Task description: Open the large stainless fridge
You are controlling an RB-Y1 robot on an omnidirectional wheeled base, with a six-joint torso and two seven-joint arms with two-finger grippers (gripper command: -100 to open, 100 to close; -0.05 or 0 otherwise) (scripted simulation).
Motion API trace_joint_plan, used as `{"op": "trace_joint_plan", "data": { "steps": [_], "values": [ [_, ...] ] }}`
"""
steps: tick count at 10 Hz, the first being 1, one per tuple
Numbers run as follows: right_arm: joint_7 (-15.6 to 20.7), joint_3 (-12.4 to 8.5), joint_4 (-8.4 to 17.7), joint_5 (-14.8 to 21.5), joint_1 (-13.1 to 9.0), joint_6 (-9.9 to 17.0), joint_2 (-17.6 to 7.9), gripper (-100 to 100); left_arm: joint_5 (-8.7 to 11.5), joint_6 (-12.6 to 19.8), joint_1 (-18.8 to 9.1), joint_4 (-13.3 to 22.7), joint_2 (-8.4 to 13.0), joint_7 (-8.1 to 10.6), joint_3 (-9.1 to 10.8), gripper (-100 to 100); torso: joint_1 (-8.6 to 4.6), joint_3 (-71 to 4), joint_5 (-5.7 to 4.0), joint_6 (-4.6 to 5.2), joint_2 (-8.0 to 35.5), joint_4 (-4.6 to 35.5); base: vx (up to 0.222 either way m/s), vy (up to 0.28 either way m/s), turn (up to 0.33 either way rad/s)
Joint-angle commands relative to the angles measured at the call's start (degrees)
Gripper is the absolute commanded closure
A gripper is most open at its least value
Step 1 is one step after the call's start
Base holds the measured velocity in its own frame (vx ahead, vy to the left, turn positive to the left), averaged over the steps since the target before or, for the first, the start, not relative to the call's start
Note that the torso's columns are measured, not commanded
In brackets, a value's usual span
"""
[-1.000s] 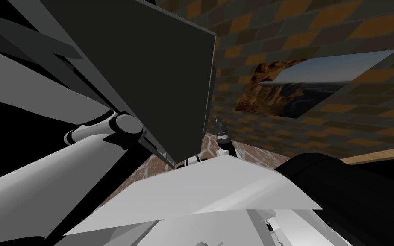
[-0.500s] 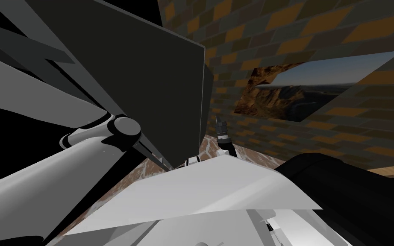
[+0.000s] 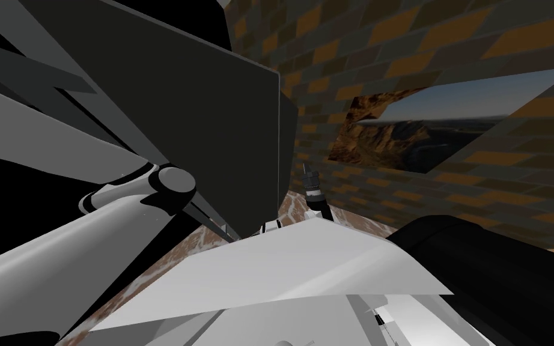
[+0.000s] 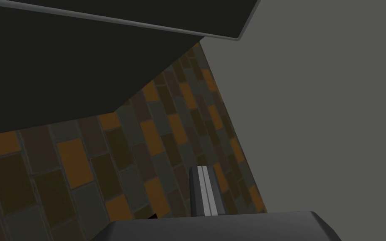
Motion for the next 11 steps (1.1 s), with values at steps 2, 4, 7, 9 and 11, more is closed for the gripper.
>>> {"op": "trace_joint_plan", "data": {
  "steps": [2,4,7,9,11],
  "values": [
    [0.0,0.0,0.0,0.0,0.0,0.0,-0.01,0,-0.92,1.25,1.51,0.4,-1.33,0.04,-0.81,-100,-0.07,-0.2,-0.08,0.18,-0.27,-0.12,0.012,-0.051,0.01],
    [0.0,-0.01,0.0,0.0,0.0,0.0,-0.01,0,-0.92,1.25,1.51,0.4,-1.33,0.04,-0.81,-100,-0.11,-0.34,-0.1,0.19,-0.39,-0.15,-0.016,0.009,-0.009],
    [0.0,-0.02,-0.01,0.0,0.02,-0.01,-0.02,0,-1.19,0.14,1.51,-1.81,0.53,0.55,1.25,-100,0.61,0.11,-0.17,-0.35,0.6,0.71,-0.007,0.108,0.082],
    [0.0,-0.02,0.0,0.0,0.02,-0.01,-0.02,0,-1.16,0.35,0.5,-1.42,0.59,0.2,0.22,100,0.82,0.82,0.01,-0.76,1.58,1.19,0.019,0.013,-0.011],
    [0.0,0.0,0.0,0.0,-0.01,0.0,0.0,0,-1.35,-0.86,-0.48,-1.56,1.72,0.83,0.56,100,-0.23,1.2,-0.13,-0.39,1.68,0.81,-0.035,-0.08,0.036]
  ]
}}
